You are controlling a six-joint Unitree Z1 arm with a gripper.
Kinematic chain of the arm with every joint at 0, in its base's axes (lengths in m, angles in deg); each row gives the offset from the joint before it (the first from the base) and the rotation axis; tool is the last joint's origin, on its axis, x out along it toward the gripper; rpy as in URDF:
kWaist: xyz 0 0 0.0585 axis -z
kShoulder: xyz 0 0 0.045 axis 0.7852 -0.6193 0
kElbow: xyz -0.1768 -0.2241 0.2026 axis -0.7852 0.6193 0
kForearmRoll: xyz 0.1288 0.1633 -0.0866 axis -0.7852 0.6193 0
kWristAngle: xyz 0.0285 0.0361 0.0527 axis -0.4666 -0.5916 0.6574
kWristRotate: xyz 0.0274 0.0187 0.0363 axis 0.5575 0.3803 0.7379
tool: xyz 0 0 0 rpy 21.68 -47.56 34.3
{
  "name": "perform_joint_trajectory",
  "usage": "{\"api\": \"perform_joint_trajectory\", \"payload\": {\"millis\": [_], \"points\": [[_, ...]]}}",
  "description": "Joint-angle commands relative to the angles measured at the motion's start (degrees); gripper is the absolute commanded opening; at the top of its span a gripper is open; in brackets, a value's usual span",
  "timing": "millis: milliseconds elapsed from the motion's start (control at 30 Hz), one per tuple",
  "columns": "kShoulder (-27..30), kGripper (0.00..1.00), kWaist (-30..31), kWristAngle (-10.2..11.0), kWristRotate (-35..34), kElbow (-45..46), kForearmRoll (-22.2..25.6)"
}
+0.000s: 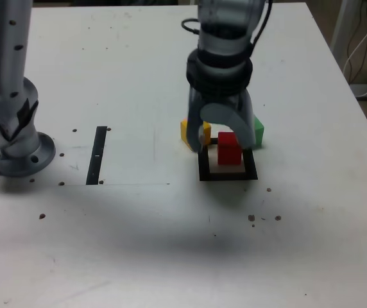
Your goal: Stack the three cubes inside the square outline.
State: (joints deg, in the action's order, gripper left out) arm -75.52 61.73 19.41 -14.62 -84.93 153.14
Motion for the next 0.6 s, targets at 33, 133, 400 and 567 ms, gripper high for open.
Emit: {"api": "perform_joint_trajectory", "payload": {"millis": [33,133,400,567], "points": [[2.6,0.99,-0.5,0.9,-0.2,0.9,1.1],[4.0,0.99,-1.8,1.4,-0.2,2.7,1.5],[5.7,0.98,-7.9,0.6,-0.3,8.9,-0.8],[5.8,0.96,-11.3,-0.3,-1.2,9.5,-1.3]]}}
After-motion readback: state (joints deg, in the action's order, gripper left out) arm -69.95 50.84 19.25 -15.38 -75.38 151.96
